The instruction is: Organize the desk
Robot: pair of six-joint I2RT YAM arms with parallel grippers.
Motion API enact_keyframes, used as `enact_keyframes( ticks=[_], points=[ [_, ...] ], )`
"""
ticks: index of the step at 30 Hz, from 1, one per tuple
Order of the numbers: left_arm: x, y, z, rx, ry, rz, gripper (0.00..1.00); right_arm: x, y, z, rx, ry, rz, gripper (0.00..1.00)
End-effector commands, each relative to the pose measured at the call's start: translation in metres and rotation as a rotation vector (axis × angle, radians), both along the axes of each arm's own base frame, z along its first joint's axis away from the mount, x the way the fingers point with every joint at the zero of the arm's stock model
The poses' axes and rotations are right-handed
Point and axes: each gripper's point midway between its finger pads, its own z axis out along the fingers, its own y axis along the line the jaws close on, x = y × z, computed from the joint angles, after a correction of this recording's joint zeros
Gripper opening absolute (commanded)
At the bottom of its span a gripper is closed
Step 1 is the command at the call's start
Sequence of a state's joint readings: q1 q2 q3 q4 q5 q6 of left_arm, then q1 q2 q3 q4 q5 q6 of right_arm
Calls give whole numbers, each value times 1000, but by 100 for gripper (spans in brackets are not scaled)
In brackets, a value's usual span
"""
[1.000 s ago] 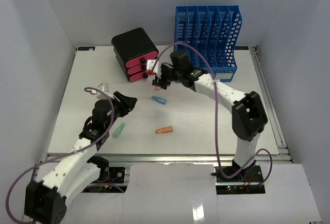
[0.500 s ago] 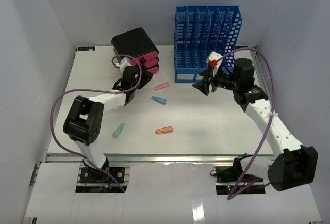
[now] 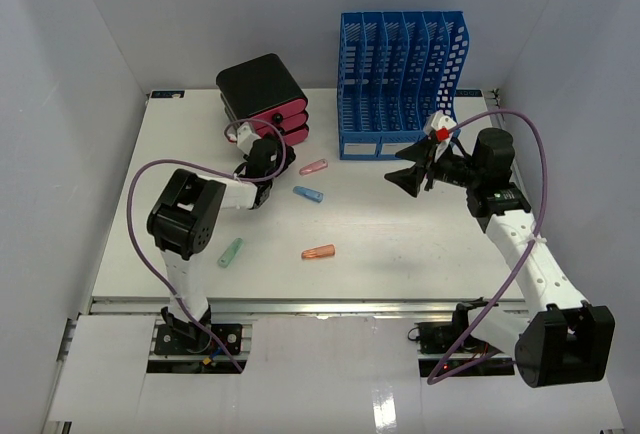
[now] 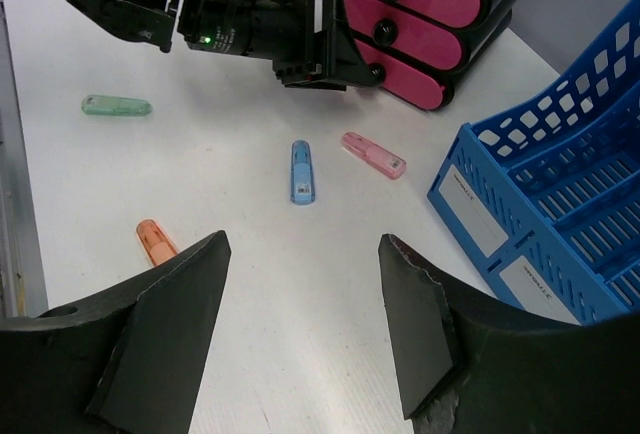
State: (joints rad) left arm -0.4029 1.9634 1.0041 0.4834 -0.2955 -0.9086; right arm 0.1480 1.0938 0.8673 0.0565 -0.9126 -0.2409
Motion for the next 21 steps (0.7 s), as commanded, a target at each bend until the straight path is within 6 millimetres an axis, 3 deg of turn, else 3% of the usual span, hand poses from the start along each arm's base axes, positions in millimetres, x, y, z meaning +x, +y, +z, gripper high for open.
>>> enact_keyframes(
  ticks=[1,8,21],
  points=[
    [15,5,27,-74,-136,86,64,-9,2,16,29,-63,47,68],
    [23,12,13,-136,-123,184,64,-11,1,14,27,-70,52,68],
    [41,10,9,-129,-109,208,61,-13,0,14,29,-71,59,69]
  ],
)
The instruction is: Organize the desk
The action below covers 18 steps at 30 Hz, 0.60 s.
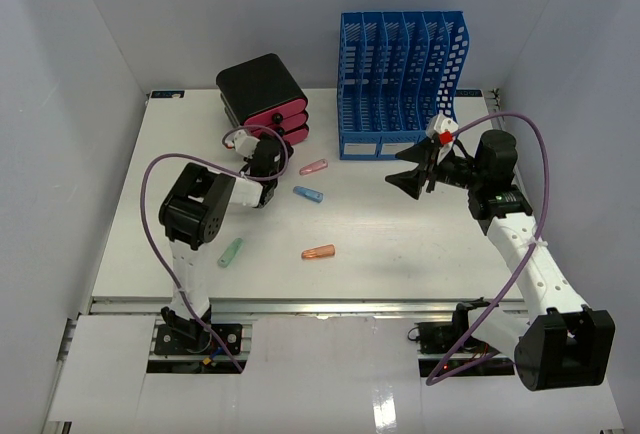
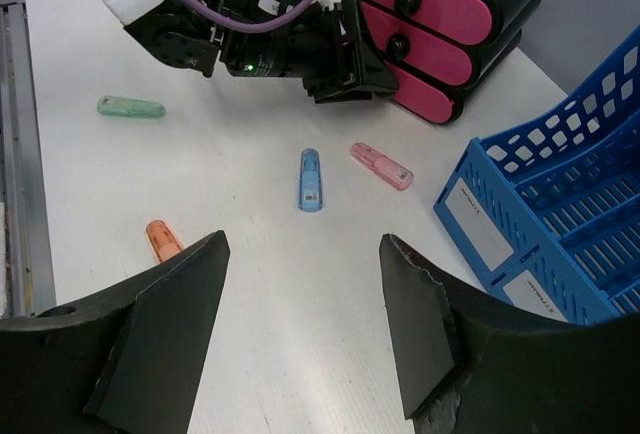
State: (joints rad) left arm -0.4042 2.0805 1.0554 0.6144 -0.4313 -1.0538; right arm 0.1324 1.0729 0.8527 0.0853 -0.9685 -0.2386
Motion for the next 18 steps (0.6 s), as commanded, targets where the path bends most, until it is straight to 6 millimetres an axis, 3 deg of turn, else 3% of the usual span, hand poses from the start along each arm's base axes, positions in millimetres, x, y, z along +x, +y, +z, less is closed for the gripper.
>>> enact_keyframes(
  ticks=[1,4,8,12,18],
  points=[
    [13,0,13,-13,-27,33,60,-5,0,8,13,-41,20,69],
    [15,4,7,-4,-10,47,58,-6,0,8,13,-43,25,69],
    [13,7,6,-7,-5,54,45,-6,0,7,12,-43,25,69],
    [2,7,8,-7,-7,29,27,-7,-1,6,12,-41,28,69],
    [-30,7,14,-17,-10,-41,17,-7,-2,4,12,-38,25,69]
  ],
)
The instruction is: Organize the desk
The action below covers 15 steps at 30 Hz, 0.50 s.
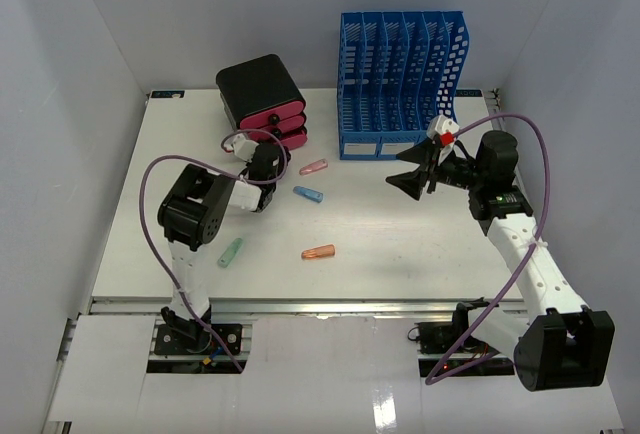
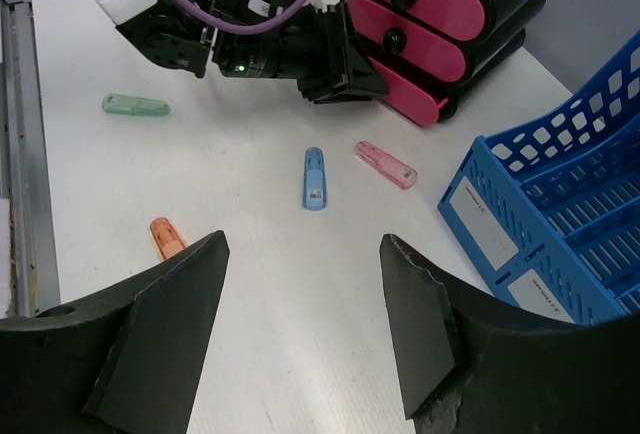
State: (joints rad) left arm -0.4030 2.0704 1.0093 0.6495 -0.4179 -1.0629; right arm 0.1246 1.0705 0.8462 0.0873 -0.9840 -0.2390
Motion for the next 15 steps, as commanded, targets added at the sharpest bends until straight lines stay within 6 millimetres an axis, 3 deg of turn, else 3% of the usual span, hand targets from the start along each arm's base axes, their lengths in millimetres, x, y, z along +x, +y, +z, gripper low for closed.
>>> enact_keyframes(
  ticks=[1,7,13,15],
  points=[
    [-27,2,26,-12,-23,-51,17,-5,-1,4,8,-41,17,69],
    [-69,-8,19,-19,12,-161,16,-3,-1,-2,-3,-44,19,69],
    [-90,-3,22,-42,14,-168,17,-5,-1,-7,-15,-49,37,70],
    [-93,-1,22,-40,20,-165,21,-6,-1,-11,-25,-56,52,70]
  ],
)
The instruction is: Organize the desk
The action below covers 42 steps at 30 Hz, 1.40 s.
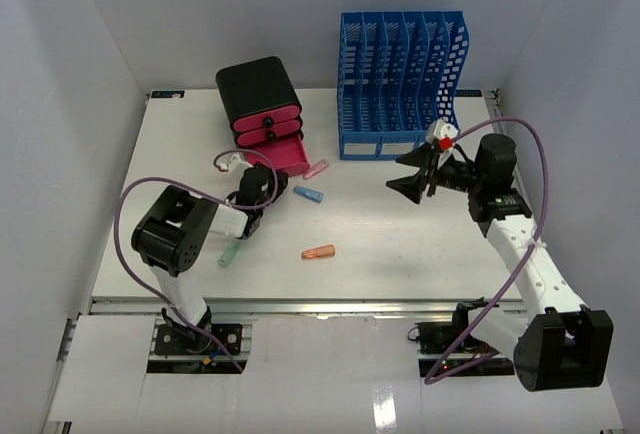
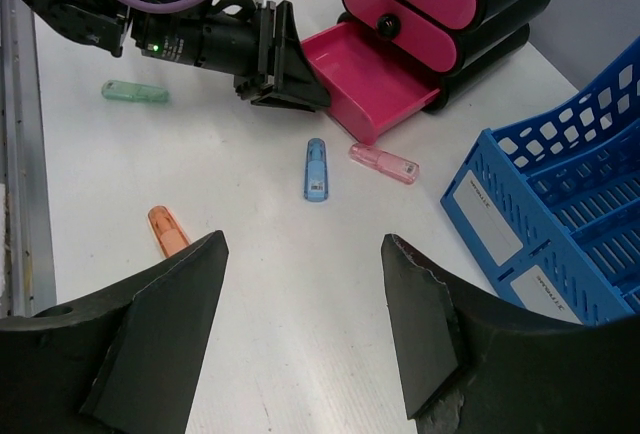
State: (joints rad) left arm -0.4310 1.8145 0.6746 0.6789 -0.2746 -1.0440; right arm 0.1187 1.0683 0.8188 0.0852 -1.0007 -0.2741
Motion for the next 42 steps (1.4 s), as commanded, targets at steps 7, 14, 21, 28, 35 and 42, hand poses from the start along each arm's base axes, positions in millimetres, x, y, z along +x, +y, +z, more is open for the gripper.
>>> enact_keyframes(
  ticks=[7,14,21,28,35,42],
  points=[
    [-5,3,29,-20,-18,6,68,-12,6,-13,-35,-31,121,77],
    [-18,0,61,5,-80,-72,76,-28,39,-55,-188,17,244,79],
    [-55,6,103,127,-126,-213,77,-13,87,-116,-402,132,166,79],
    [-133,55,143,341,-92,-275,89,28,143,-164,-517,276,12,82],
    [-198,71,152,244,-87,-289,92,49,190,-196,-552,301,-52,81],
    [-225,79,153,126,-100,-235,96,67,208,-212,-581,212,-110,77]
  ],
)
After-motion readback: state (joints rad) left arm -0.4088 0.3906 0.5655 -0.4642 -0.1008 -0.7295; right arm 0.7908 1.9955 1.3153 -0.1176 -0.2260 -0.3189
